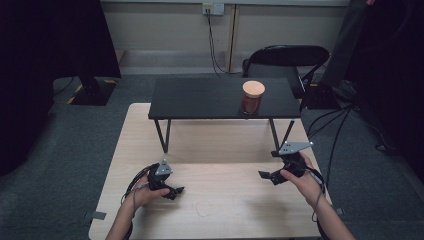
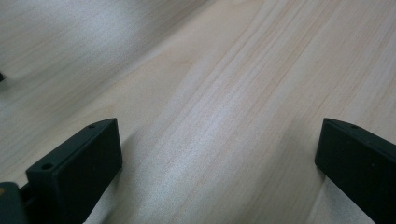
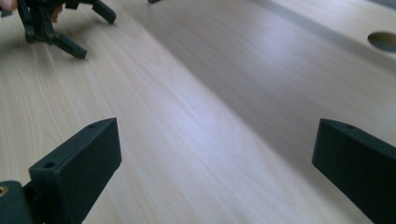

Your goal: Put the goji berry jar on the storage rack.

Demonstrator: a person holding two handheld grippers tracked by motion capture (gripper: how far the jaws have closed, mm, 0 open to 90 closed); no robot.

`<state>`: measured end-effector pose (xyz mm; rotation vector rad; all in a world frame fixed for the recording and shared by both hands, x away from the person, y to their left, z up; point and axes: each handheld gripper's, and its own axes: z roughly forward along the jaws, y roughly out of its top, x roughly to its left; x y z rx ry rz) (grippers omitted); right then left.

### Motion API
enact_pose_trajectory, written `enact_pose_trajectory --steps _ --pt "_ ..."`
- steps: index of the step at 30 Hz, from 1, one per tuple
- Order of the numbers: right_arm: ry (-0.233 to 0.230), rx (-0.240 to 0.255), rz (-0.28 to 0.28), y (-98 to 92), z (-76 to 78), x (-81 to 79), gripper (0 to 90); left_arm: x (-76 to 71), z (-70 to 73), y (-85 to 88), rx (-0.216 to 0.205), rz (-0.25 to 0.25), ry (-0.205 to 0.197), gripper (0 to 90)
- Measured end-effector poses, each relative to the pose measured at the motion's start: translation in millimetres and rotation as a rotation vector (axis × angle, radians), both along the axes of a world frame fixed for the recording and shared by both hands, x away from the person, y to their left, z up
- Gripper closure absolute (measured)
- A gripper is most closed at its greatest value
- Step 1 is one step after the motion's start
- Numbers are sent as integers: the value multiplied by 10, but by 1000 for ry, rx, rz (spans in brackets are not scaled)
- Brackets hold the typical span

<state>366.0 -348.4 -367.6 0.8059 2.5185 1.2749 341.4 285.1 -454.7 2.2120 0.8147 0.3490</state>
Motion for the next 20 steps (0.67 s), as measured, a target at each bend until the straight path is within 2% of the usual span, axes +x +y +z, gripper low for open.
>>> enact_pose_trajectory --steps 4,8,12,16,20 --pt "26 1 -1 -59 -164 -40 4 0 0 0 0 0 0 0" --pt "17 -2 -9 -105 -291 -133 3 0 0 0 0 0 0 0" --pt "20 -7 19 -137 -434 -192 4 0 0 0 0 0 0 0" --pt "26 -17 21 -167 -585 -264 5 0 0 0 0 0 0 0" --pt "31 -18 15 -179 -662 -303 4 -1 -1 0 -1 0 0 0"
